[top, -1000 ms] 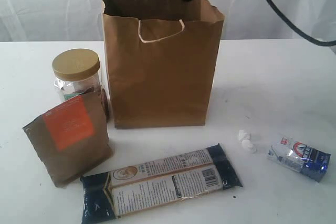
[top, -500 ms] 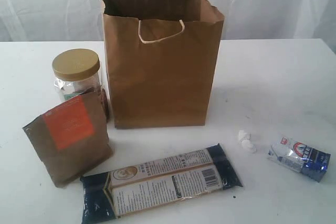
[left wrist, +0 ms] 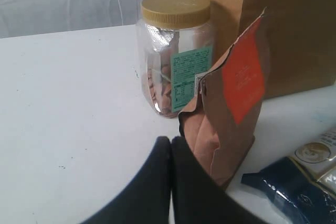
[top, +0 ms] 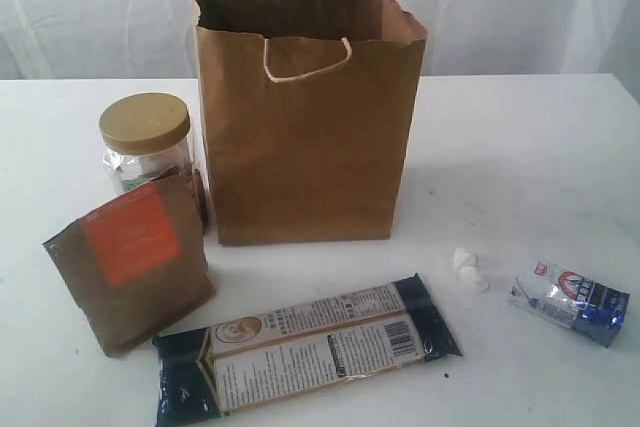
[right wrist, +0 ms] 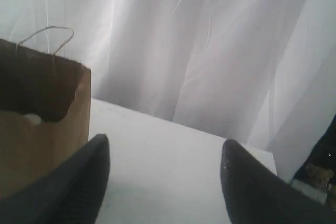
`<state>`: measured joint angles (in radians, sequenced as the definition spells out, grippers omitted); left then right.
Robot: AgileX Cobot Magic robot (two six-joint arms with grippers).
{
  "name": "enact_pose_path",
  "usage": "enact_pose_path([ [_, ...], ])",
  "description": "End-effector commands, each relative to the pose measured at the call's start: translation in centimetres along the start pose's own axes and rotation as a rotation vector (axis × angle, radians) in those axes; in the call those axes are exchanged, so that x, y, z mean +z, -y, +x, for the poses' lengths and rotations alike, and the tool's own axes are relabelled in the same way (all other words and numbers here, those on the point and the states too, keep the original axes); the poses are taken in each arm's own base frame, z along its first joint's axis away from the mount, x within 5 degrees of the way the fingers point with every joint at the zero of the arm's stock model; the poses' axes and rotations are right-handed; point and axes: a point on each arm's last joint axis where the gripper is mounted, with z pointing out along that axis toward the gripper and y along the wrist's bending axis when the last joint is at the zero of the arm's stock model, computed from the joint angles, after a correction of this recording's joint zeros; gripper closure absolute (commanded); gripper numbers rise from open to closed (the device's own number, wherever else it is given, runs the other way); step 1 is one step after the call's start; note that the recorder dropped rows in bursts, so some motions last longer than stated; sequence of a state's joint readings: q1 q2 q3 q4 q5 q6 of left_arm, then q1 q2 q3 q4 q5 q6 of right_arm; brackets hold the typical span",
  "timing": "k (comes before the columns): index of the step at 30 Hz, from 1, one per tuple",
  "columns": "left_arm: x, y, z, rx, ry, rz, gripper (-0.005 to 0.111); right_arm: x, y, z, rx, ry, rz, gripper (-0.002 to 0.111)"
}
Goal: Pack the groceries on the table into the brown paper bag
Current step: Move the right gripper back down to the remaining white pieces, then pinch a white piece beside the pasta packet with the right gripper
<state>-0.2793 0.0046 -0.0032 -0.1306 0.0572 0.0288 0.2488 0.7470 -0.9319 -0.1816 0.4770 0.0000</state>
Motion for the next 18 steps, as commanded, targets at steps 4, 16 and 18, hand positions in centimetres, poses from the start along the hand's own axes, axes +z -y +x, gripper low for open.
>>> enact_pose_path([
  [4, 0.0, 0.0, 0.1, -0.006, 0.005, 0.002, 0.107, 1.6, -0.9, 4.3, 0.045, -0.216, -0.042, 0.051],
  [16, 0.0, 0.0, 0.1, -0.006, 0.005, 0.002, 0.107, 14.7, -5.3, 13.0, 0.006, -0.734, -0.323, 0.059],
  [18, 0.0, 0.0, 0.1, -0.006, 0.005, 0.002, 0.107, 16.3, -6.2, 13.5, -0.021, -0.755, -0.351, 0.059],
])
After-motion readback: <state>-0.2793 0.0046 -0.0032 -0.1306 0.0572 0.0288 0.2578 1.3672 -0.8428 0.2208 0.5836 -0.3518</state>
